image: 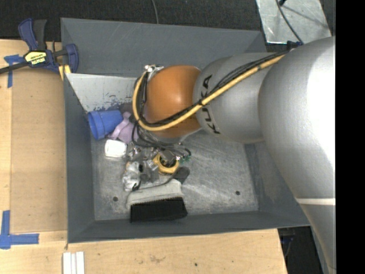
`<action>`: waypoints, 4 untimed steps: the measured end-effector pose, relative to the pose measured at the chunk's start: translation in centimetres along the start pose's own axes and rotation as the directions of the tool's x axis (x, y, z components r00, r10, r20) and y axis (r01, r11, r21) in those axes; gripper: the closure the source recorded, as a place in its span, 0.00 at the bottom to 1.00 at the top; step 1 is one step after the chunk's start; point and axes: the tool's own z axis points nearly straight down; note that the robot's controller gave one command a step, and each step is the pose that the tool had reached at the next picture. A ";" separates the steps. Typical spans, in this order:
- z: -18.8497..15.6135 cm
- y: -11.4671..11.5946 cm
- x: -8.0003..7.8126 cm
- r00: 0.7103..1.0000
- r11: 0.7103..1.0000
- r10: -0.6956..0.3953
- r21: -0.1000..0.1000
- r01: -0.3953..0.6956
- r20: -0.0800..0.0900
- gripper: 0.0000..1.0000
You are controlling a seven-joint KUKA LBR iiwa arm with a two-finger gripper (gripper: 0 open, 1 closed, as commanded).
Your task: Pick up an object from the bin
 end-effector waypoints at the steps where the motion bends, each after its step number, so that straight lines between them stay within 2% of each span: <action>1: -0.5 0.0 0.0 1.000 1.000 0.001 -0.002 -0.001 -0.005 1.00; 3: -3.7 0.1 0.2 1.000 1.000 0.001 -0.008 -0.001 -0.020 1.00; 4: -5.5 0.1 0.0 1.000 1.000 0.002 -0.007 -0.002 -0.014 1.00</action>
Offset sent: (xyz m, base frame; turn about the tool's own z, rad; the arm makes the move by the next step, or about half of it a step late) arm 0.0001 -0.0001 0.0898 0.0001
